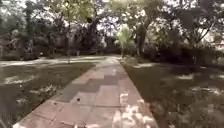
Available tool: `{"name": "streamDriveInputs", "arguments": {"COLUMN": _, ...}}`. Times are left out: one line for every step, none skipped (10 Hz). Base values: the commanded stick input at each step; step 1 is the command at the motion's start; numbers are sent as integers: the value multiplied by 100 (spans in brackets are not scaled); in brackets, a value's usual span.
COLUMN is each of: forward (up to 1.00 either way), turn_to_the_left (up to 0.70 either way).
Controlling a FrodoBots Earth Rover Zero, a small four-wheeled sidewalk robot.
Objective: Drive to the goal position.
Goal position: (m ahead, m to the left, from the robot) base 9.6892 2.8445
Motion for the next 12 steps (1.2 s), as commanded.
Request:
{"name": "streamDriveInputs", "arguments": {"forward": 100, "turn_to_the_left": 0}}
{"name": "streamDriveInputs", "arguments": {"forward": 100, "turn_to_the_left": 0}}
{"name": "streamDriveInputs", "arguments": {"forward": 100, "turn_to_the_left": 0}}
{"name": "streamDriveInputs", "arguments": {"forward": 100, "turn_to_the_left": 0}}
{"name": "streamDriveInputs", "arguments": {"forward": 100, "turn_to_the_left": 0}}
{"name": "streamDriveInputs", "arguments": {"forward": 100, "turn_to_the_left": 0}}
{"name": "streamDriveInputs", "arguments": {"forward": 100, "turn_to_the_left": 0}}
{"name": "streamDriveInputs", "arguments": {"forward": 100, "turn_to_the_left": 0}}
{"name": "streamDriveInputs", "arguments": {"forward": 100, "turn_to_the_left": 0}}
{"name": "streamDriveInputs", "arguments": {"forward": 100, "turn_to_the_left": 0}}
{"name": "streamDriveInputs", "arguments": {"forward": 100, "turn_to_the_left": 0}}
{"name": "streamDriveInputs", "arguments": {"forward": 100, "turn_to_the_left": 0}}
